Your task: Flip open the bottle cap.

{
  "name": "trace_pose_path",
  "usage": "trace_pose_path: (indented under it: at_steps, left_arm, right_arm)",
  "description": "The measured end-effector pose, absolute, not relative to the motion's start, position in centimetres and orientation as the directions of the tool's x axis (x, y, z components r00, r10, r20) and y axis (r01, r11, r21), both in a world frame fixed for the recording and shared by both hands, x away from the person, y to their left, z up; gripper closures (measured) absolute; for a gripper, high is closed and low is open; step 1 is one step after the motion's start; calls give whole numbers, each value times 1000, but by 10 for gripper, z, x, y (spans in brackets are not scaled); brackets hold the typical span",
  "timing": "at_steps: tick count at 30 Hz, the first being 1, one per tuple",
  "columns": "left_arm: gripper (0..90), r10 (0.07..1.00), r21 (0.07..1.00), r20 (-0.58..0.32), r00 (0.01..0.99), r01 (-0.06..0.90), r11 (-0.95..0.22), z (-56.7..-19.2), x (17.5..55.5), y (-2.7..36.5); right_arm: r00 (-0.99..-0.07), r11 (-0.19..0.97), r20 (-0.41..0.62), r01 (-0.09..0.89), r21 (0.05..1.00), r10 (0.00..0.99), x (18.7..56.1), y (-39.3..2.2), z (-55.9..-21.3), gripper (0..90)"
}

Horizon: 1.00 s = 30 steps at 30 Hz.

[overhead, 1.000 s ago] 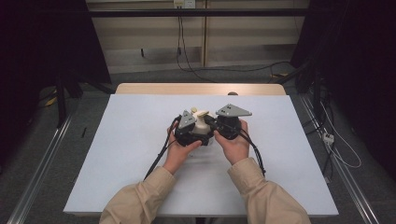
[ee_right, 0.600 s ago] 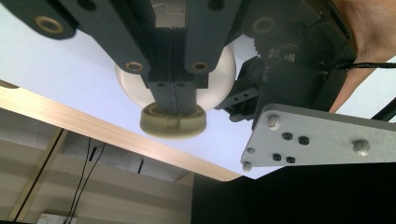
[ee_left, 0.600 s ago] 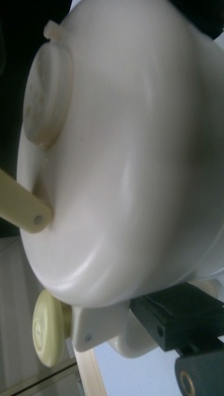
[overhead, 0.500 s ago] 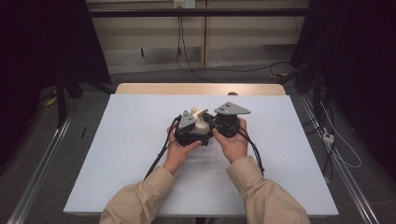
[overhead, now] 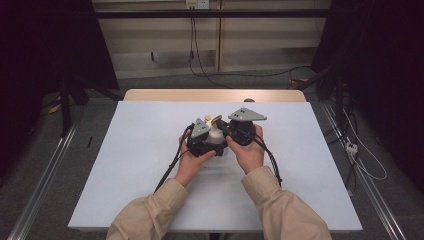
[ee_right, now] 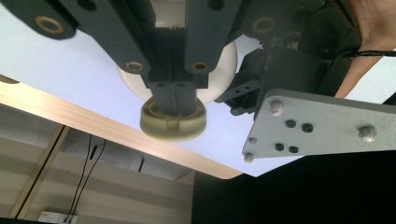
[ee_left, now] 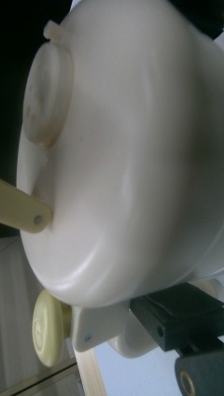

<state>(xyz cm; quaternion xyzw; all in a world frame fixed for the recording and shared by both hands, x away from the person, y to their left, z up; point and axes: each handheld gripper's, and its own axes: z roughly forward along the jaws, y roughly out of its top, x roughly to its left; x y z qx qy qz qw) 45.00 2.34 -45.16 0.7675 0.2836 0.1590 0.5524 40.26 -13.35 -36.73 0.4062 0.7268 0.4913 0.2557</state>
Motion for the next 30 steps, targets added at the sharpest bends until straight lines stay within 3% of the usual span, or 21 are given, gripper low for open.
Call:
trace_pose_path:
  at_steps: [30]
  left_arm:
    - [53,610,938,-67,790,258,-232,-452,450,24]
  right_arm:
    - [-530,187,21,337,923,848,410,-132,-368,900]
